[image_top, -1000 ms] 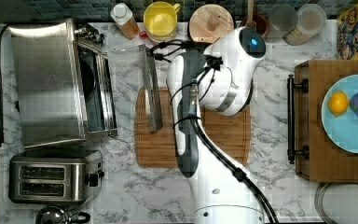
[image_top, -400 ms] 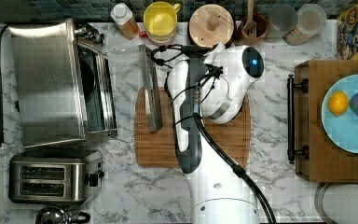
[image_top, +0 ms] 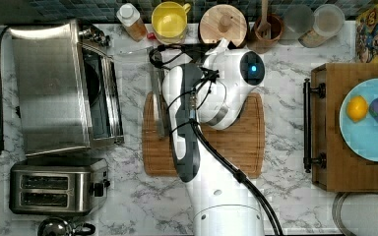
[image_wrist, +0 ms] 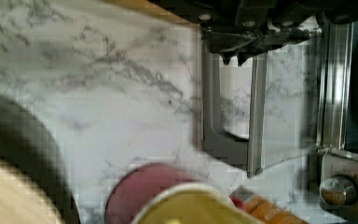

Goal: Close the oven.

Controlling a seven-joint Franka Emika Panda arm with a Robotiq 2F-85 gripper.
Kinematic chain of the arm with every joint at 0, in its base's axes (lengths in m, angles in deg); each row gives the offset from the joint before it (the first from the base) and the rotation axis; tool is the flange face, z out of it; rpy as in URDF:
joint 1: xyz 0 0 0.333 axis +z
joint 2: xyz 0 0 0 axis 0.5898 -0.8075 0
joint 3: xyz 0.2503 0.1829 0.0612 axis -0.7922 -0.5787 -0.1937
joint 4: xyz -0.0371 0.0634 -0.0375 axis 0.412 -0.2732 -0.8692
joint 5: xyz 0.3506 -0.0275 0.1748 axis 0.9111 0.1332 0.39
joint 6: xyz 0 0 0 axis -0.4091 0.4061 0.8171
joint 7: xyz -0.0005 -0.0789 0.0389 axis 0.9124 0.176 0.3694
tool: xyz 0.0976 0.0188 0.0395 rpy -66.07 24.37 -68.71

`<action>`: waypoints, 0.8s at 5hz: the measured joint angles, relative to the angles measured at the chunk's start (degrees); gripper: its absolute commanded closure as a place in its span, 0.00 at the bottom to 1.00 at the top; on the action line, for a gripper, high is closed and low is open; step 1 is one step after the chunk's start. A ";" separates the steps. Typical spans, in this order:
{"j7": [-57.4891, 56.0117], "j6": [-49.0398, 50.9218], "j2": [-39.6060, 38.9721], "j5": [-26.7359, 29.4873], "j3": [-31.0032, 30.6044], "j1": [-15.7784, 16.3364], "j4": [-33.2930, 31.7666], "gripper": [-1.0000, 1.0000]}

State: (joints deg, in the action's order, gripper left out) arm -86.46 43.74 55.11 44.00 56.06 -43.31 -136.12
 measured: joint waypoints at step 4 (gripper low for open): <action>2.24 2.15 -9.32 -5.74 1.97 2.55 2.41 1.00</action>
State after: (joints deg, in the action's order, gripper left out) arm -84.22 45.90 45.79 38.26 58.03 -40.76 -133.71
